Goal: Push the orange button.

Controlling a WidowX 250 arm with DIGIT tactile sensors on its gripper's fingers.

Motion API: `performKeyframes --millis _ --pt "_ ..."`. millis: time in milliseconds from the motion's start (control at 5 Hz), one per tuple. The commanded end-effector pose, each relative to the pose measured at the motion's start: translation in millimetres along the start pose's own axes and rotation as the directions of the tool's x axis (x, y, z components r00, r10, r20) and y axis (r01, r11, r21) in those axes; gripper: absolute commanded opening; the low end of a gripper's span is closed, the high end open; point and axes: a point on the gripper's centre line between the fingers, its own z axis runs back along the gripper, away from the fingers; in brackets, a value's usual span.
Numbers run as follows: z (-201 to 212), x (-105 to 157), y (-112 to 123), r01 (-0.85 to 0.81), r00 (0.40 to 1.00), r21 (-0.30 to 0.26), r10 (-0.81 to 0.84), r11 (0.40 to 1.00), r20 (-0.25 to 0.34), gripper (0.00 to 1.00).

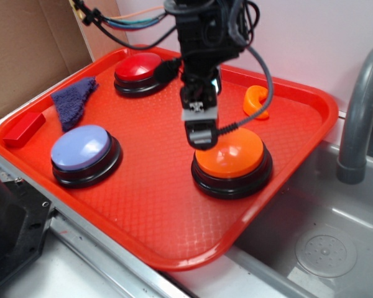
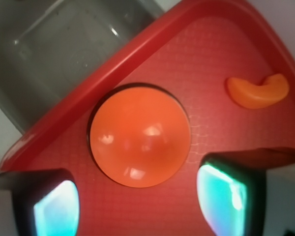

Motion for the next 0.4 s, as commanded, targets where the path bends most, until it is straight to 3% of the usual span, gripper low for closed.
performKeyframes --millis 0,200 --pt "33.3 3.5 -12.0 -0.016 0.998 0.027 0.014 1.000 0.069 1.00" --pt "39.3 -0.9 -14.4 -0.015 0.997 0.034 0.013 0.999 0.076 1.00"
